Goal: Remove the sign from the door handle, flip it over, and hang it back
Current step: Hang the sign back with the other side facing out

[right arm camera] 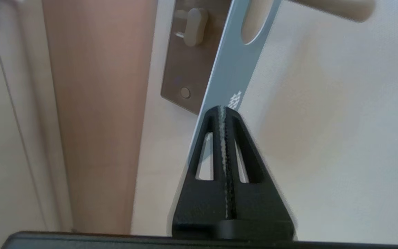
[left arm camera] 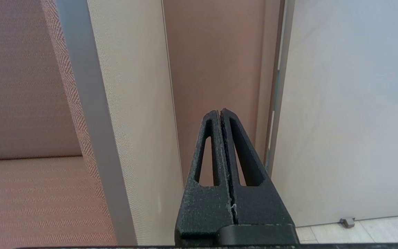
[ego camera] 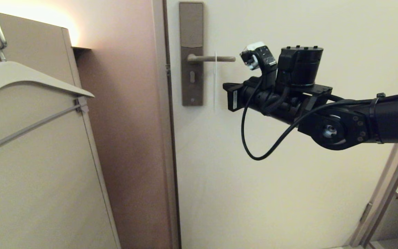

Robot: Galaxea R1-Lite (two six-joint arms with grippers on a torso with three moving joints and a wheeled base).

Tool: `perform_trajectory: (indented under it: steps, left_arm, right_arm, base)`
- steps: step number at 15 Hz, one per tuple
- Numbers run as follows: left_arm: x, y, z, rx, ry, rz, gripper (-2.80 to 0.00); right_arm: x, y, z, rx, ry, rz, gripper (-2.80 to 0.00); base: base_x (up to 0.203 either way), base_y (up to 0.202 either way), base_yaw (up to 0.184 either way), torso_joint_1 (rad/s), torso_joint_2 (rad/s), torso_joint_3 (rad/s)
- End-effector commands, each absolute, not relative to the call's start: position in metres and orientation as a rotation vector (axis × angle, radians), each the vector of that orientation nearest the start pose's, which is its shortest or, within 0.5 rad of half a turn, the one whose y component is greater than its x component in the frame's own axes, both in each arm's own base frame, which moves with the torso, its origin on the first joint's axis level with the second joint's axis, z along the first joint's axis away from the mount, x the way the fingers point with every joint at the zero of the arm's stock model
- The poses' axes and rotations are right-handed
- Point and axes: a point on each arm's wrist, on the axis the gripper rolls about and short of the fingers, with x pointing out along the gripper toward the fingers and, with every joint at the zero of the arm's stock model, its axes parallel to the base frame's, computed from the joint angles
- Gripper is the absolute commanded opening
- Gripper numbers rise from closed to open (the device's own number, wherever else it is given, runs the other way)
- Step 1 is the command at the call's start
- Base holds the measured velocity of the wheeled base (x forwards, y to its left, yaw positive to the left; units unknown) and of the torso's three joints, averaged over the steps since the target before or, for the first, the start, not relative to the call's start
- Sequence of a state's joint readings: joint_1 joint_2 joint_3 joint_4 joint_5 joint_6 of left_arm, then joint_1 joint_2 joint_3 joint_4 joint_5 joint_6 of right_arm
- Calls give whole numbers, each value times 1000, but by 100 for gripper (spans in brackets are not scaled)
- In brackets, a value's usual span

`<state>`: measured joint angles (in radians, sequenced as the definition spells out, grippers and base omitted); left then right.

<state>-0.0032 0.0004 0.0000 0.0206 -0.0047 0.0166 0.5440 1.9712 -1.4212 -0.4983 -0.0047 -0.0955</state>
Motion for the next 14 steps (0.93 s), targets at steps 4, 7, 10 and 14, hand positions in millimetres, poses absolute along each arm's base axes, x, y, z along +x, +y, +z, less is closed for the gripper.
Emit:
perform_trajectory:
  steps: [4, 7, 10, 14]
  left_arm:
    - [-23, 0, 73, 17, 21, -8, -280]
    - [-23, 0, 73, 17, 20, -8, -280]
    - [-23, 0, 73, 17, 20, -8, -280]
    - [-23, 0, 73, 17, 20, -8, -280]
  right_arm:
    - [349, 209, 246, -106, 15, 536, -280]
    - [365, 218, 230, -103, 2, 495, -280]
    - [383, 227, 218, -84, -55, 402, -280]
    - [398, 238, 212, -68, -99, 359, -280]
  base:
    - [0, 0, 0, 0, 0, 0]
    - [0, 0, 0, 0, 0, 0]
    - [0, 0, 0, 0, 0, 0]
    - [0, 0, 0, 0, 0, 0]
